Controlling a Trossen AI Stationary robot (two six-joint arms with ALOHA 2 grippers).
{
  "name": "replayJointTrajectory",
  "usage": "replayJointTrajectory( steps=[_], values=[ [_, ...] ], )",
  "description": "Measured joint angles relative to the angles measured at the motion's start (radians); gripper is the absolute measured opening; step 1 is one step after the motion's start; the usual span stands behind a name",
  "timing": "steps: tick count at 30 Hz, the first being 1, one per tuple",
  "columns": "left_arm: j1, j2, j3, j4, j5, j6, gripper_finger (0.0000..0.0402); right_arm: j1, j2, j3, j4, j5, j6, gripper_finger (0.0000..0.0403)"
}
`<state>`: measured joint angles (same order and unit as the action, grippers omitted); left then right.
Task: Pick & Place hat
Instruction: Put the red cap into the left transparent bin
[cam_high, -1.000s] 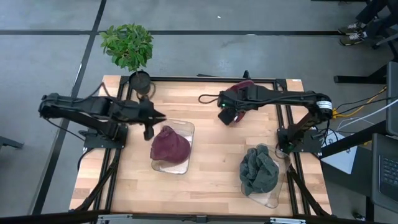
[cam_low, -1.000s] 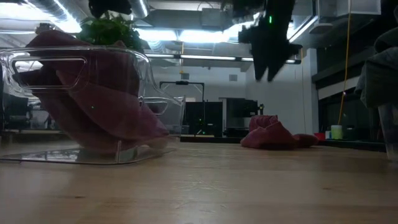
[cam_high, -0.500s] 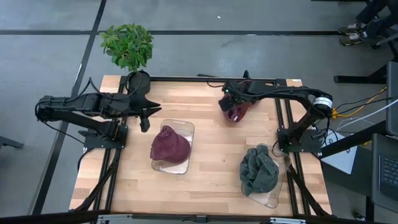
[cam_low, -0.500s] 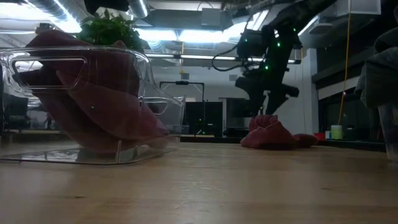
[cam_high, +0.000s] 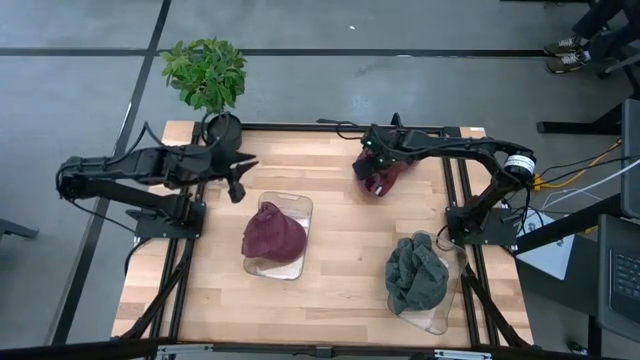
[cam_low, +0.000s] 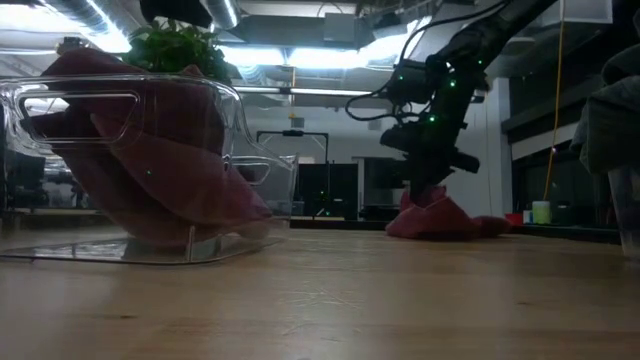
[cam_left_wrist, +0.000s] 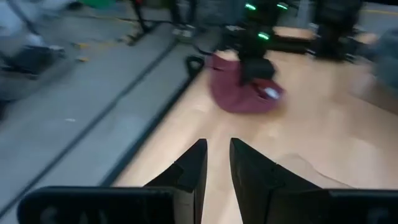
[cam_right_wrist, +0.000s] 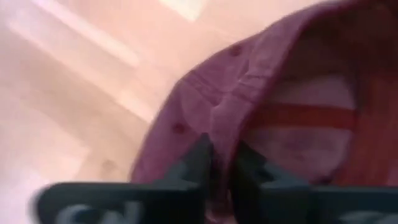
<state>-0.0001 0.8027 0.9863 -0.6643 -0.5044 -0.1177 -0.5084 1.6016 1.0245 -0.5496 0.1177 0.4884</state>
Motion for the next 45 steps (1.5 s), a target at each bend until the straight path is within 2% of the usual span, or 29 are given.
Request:
replayJointTrajectory(
  steps=[2,5,9,15,20,23,26,29,33,37,45],
  values=[
    [0.015,0.004,0.0,0.026,-0.04,0.014,0.0065,0.0,0.0,0.0,0.025,-0.052,-0.012,0.0019],
    [0.039,0.007,0.0,0.046,-0.054,0.043,0.0065,-0.001,0.0,0.019,0.052,-0.157,-0.066,0.002],
    [0.06,0.027,0.0,0.043,-0.044,0.075,0.007,0.001,-0.01,0.109,0.057,-0.282,-0.082,0.0014],
    [0.102,0.075,0.0,0.109,0.061,0.148,0.0113,-0.002,-0.025,0.357,0.065,-0.325,-0.153,0.0013],
    [0.136,0.125,0.0,0.223,0.079,0.26,0.0168,-0.007,-0.025,0.548,0.078,-0.34,-0.203,0.0013],
    [0.162,0.15,0.0,0.321,0.077,0.277,0.0196,-0.007,-0.025,0.64,0.075,-0.363,-0.241,0.0012],
    [0.199,0.168,0.0,0.454,0.057,0.229,0.0214,-0.007,-0.025,0.7,0.096,-0.385,-0.276,0.0012],
    [0.242,0.181,0.0,0.574,0.067,0.103,0.0221,-0.006,-0.025,0.742,0.098,-0.385,-0.312,0.0012],
    [0.295,0.207,0.0,0.623,0.223,-0.084,0.0219,-0.007,-0.025,0.758,0.143,-0.386,-0.313,0.0012],
    [0.33,0.254,0.0,0.651,0.353,-0.238,0.022,-0.007,-0.024,0.758,0.154,-0.462,-0.318,0.0011],
    [0.404,0.304,0.0,0.66,0.486,-0.299,0.0221,-0.005,-0.024,0.758,0.167,-0.648,-0.354,0.0011]
  ],
)
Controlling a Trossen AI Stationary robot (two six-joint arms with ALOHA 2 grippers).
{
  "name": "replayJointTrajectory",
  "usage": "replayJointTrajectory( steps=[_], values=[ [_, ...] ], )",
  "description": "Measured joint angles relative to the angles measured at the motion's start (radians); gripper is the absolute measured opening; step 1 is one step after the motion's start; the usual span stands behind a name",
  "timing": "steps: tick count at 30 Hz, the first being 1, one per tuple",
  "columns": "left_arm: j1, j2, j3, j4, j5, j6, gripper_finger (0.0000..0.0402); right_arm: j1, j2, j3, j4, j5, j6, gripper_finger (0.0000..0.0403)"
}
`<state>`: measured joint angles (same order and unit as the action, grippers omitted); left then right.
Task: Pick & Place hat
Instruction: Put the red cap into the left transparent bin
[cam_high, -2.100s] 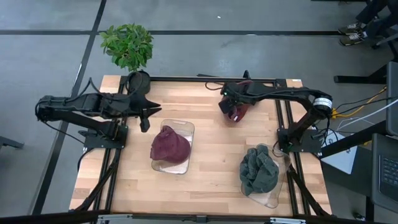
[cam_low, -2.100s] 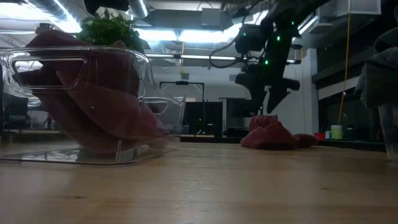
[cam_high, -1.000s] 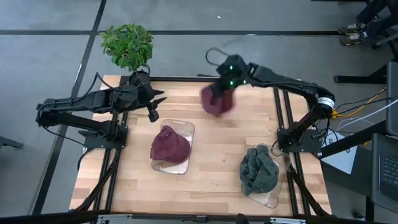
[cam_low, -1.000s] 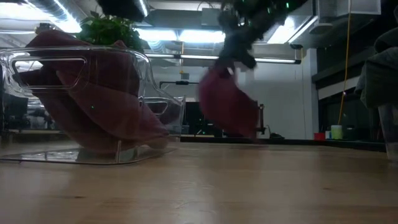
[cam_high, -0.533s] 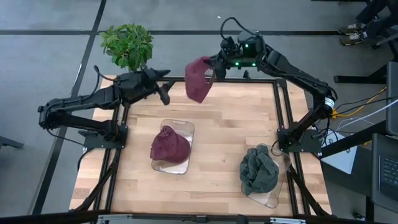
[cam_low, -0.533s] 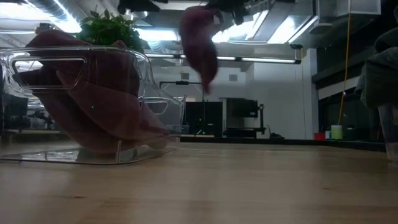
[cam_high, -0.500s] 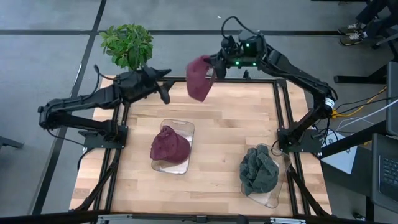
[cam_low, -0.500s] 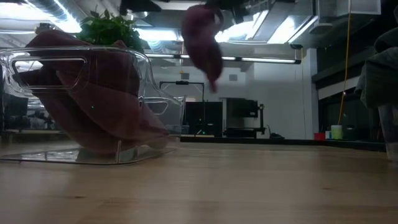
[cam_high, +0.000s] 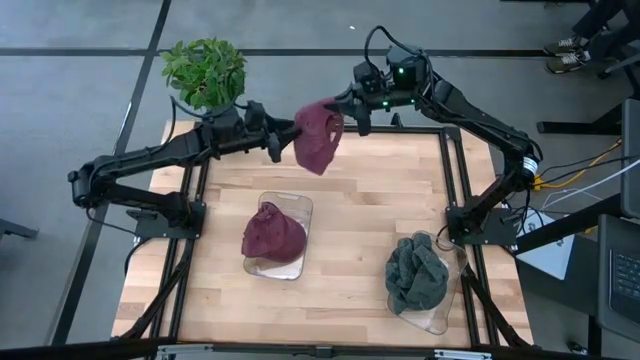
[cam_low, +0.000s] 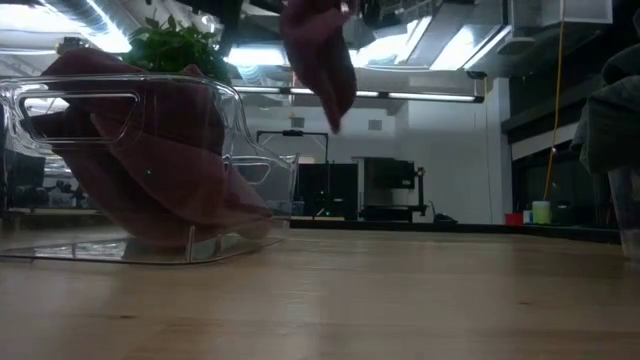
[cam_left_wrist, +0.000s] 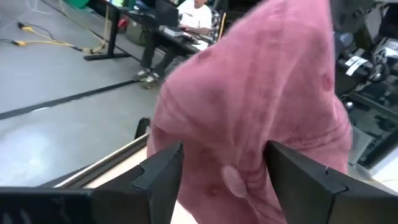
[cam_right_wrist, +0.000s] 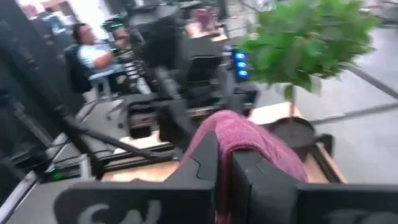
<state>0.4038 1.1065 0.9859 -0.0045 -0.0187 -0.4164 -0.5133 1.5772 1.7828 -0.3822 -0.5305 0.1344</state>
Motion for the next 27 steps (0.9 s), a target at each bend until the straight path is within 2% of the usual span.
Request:
replayJointTrajectory(
  steps=[2,7,10,22,27],
  values=[
    [0.019,-0.001,0.0,0.007,0.045,0.0,0.0223,0.0,0.0,0.0,0.006,-0.034,-0.009,0.0011],
    [0.044,-0.001,0.0,0.007,0.185,-0.019,0.0226,0.0,0.0,0.0,0.039,-0.039,-0.008,0.0011],
    [0.041,0.005,0.0,0.007,0.223,-0.019,0.0226,0.0,0.0,0.0,0.061,-0.039,-0.007,0.0012],
    [0.042,0.005,0.0,0.106,0.219,-0.018,0.0226,0.03,0.0,0.0,0.138,-0.074,0.023,0.0013],
    [0.042,0.005,0.0,0.106,0.177,-0.008,0.0225,0.049,0.0,0.0,0.165,-0.074,0.035,0.0013]
  ],
)
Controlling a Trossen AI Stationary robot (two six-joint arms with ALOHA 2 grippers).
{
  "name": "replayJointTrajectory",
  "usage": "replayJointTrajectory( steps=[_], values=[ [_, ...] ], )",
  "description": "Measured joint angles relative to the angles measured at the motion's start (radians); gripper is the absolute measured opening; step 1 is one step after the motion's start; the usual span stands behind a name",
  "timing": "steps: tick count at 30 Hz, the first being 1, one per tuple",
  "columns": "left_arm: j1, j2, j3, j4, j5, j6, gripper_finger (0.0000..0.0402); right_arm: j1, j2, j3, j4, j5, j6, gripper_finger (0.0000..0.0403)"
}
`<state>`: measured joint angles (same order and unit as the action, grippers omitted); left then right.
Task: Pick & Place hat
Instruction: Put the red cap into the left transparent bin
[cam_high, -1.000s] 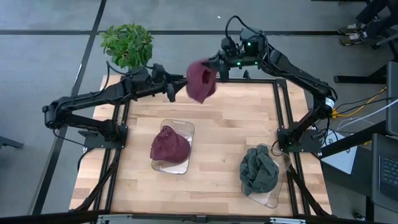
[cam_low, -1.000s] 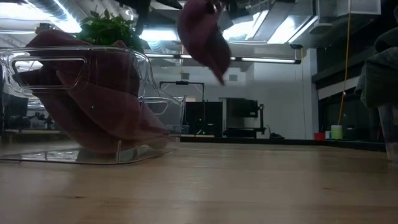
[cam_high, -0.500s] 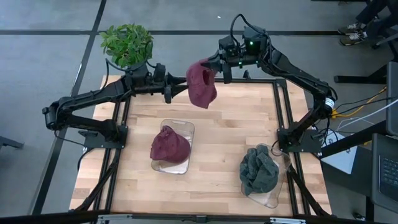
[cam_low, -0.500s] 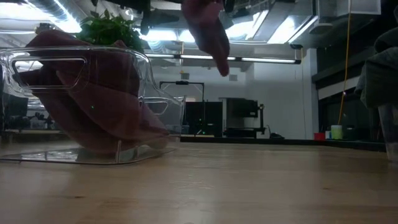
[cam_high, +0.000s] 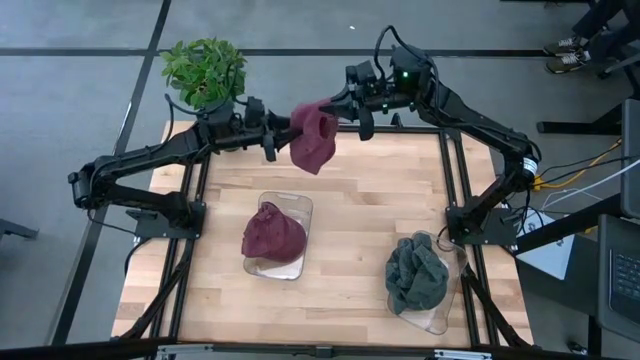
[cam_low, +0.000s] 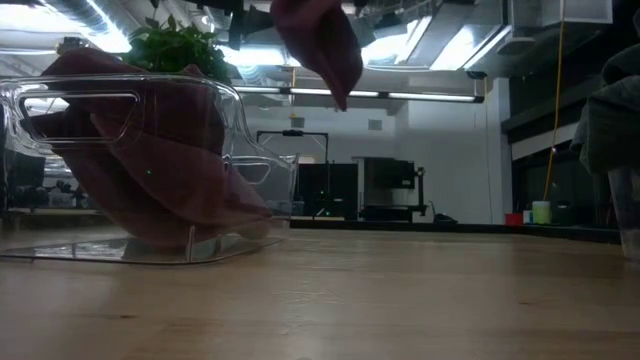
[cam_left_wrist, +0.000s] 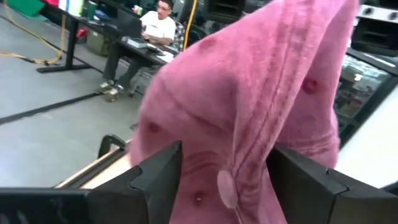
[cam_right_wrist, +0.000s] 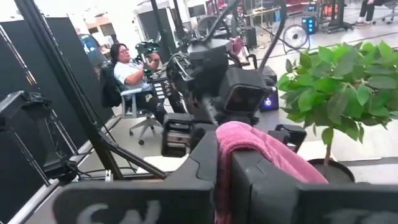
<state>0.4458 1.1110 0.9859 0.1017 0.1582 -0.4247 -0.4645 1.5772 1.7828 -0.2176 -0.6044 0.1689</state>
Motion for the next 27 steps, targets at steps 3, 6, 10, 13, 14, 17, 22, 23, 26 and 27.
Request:
replayJointTrajectory(
  steps=[3,6,10,13,14,17,22,23,26,27],
  values=[
    [0.0,0.0,0.0,0.001,-0.01,0.011,0.021,0.005,0.0,0.0,0.006,0.001,0.003,0.0014],
    [-0.002,0.0,0.0,0.001,-0.01,0.018,0.0164,0.006,0.0,0.0,0.005,0.009,0.004,0.0014],
    [-0.008,0.0,0.0,0.002,-0.01,0.039,0.007,0.006,0.0,0.0,0.002,0.01,0.008,0.0014],
    [-0.007,0.0,0.0,0.0,-0.015,0.054,0.0022,0.006,0.0,0.0,-0.021,0.01,0.015,0.0014],
    [-0.007,0.0,0.0,-0.001,-0.023,0.065,0.0022,0.006,0.0,0.0,-0.035,0.01,0.015,0.0014],
    [-0.008,-0.012,0.0,-0.031,-0.076,0.132,0.0022,0.007,0.0,0.0,-0.106,0.01,0.015,0.0018],
    [-0.007,-0.057,0.0,-0.15,-0.156,0.287,0.0022,0.007,0.0,0.0,-0.278,0.012,-0.01,0.0036],
    [-0.008,-0.068,0.0,-0.179,-0.163,0.324,0.0022,0.007,0.0,0.0,-0.315,0.014,-0.027,0.0039],
    [-0.007,-0.1,0.0,-0.258,-0.193,0.432,0.0022,0.007,0.0,-0.001,-0.396,0.044,-0.061,0.0049],
    [-0.007,-0.11,0.0,-0.283,-0.204,0.465,0.0022,0.007,0.0,-0.001,-0.414,0.059,-0.071,0.0053]
  ],
)
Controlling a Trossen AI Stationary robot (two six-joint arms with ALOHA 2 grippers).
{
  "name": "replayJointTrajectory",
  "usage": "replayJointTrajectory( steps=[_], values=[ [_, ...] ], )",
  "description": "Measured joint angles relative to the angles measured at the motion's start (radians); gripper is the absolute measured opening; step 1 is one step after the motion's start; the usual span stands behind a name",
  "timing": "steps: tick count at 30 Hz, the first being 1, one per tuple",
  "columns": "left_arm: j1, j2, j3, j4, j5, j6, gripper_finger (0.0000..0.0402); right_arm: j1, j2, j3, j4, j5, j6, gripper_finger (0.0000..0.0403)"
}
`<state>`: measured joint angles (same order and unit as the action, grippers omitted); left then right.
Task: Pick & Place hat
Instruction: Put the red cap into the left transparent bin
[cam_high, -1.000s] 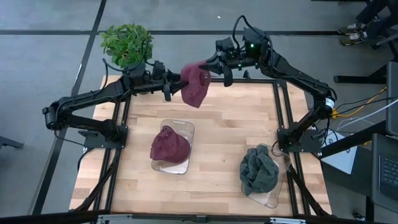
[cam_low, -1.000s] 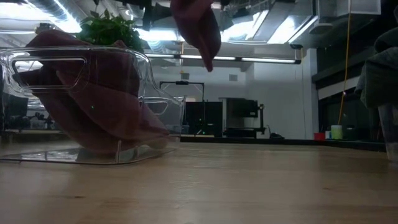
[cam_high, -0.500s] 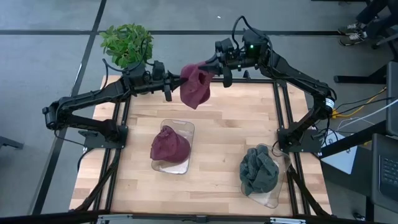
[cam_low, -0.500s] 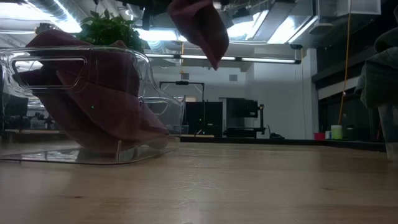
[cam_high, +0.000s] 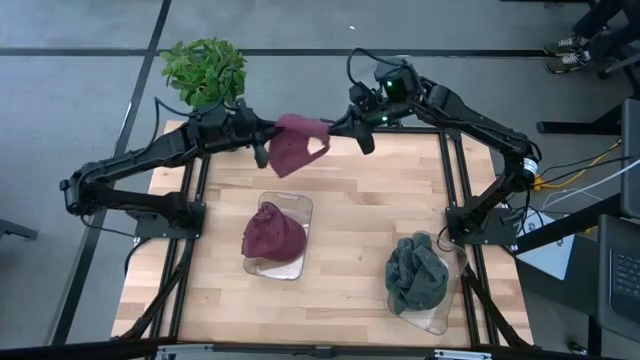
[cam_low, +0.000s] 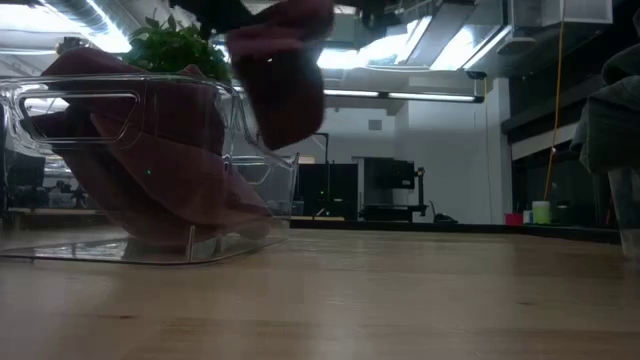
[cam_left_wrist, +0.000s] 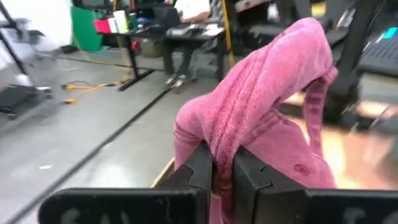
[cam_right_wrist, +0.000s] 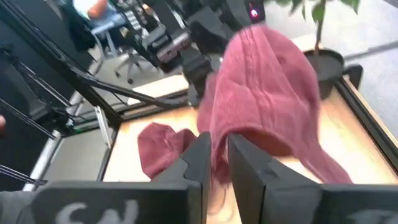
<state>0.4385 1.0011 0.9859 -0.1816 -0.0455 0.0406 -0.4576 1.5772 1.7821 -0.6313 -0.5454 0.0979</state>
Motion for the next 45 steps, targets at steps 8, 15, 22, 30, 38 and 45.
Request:
replayJointTrajectory(
  steps=[8,15,22,30,38,45],
  values=[
    [-0.021,-0.068,0.0,-0.099,0.029,0.339,0.0022,0.005,0.0,0.0,-0.028,0.012,-0.029,0.0107],
    [-0.065,-0.091,0.0,-0.1,0.2,0.432,0.0022,0.034,0.029,0.0,0.071,-0.005,-0.099,0.019],
    [-0.113,-0.081,0.0,-0.099,0.257,0.428,0.0022,0.083,0.116,0.0,0.219,-0.103,-0.148,0.0254],
    [-0.149,-0.079,0.0,-0.044,0.212,0.426,0.0022,0.093,0.209,0.0,0.332,-0.296,-0.029,0.0265],
    [-0.159,-0.079,0.0,0.034,0.201,0.424,0.0022,0.095,0.249,0.0,0.396,-0.245,-0.013,0.0265],
    [-0.167,-0.079,0.0,0.067,0.245,0.407,0.0022,0.095,0.249,0.0,0.462,-0.299,0.046,0.0265]
  ],
)
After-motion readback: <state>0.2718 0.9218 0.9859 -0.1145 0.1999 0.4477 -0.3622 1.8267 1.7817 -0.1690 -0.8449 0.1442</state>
